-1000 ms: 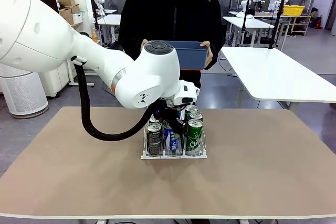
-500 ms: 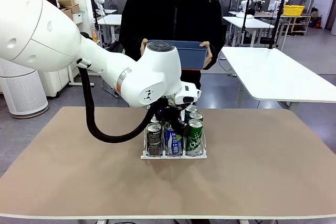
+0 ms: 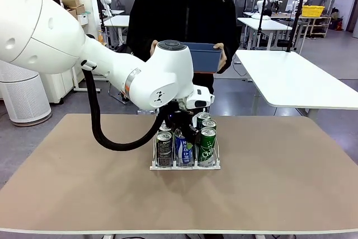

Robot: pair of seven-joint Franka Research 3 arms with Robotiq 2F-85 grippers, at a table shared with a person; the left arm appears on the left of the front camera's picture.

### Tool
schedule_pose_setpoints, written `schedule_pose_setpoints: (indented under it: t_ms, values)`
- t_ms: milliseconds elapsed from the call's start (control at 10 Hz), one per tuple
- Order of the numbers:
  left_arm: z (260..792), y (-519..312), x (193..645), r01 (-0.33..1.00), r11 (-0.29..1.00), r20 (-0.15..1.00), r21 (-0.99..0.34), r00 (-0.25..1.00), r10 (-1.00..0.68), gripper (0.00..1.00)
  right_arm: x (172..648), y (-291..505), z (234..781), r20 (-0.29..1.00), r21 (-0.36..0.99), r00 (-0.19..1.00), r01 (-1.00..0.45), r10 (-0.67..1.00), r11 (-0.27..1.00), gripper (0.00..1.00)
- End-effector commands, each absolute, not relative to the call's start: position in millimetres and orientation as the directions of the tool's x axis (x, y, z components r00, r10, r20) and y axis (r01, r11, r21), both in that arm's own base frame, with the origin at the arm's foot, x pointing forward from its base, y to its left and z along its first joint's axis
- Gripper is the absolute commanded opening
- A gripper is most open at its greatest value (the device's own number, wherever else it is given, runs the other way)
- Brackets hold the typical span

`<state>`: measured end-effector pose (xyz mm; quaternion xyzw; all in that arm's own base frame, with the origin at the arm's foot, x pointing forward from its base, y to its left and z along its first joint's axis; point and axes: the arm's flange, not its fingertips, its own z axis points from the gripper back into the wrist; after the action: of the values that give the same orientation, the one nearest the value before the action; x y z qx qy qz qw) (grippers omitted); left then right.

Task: Fill the beverage cans into the dispenser.
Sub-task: Place the picked Ionic drink in the line of the Automatic Can Dispenser with the same cans.

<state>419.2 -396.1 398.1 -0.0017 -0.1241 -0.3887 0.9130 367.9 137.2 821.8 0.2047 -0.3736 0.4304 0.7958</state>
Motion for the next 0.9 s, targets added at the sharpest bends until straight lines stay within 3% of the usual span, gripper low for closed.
schedule_pose_setpoints:
  t_ms: [0, 500, 600, 700, 800]
  values:
    - [399, -395, 419, 0.724, 0.686, 0.155, 0.07, 0.672, -0.724, 0.6, 367, 137, 820, 0.77, 0.005, 0.351, -0.838, 0.533, 0.545, 1.0]
    - [375, -400, 435, 0.715, 0.699, 0.114, 0.004, 0.694, -0.711, 0.67, 367, 137, 820, 0.77, 0.005, 0.351, -0.838, 0.533, 0.545, 1.0]
    - [373, -401, 437, 0.706, 0.708, 0.11, -0.002, 0.704, -0.701, 0.85, 367, 137, 820, 0.77, 0.005, 0.351, -0.838, 0.533, 0.545, 1.0]
    - [378, -397, 437, 0.709, 0.705, 0.118, 0.003, 0.7, -0.704, 0.86, 367, 137, 820, 0.77, 0.005, 0.351, -0.838, 0.533, 0.545, 1.0]
    - [388, -397, 433, 0.697, 0.717, 0.133, 0.019, 0.709, -0.693, 1.0, 367, 137, 820, 0.77, 0.005, 0.351, -0.838, 0.533, 0.545, 1.0]
